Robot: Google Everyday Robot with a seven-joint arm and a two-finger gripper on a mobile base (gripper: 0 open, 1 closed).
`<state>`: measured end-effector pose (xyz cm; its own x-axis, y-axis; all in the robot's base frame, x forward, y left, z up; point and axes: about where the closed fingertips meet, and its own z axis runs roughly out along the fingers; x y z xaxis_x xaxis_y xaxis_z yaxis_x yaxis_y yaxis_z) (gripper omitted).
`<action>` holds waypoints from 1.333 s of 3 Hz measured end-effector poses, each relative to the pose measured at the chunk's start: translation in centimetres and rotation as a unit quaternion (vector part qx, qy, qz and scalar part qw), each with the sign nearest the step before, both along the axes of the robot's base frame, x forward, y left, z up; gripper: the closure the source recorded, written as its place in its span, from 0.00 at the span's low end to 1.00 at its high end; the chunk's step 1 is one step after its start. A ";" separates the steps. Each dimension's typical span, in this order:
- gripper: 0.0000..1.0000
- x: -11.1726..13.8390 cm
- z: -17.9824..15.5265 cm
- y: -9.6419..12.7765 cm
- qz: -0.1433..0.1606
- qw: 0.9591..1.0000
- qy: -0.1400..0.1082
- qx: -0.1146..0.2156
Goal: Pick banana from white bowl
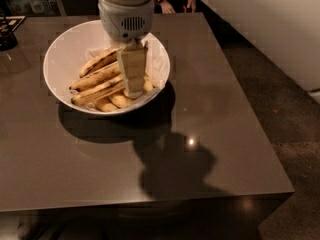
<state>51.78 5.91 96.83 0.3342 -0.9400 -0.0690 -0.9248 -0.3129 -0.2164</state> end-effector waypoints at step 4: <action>0.45 3.0 -2.9 1.8 0.006 0.999 0.043 0.003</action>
Offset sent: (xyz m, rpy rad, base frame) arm 0.0091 0.0025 -0.0229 -0.0631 0.1381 0.0354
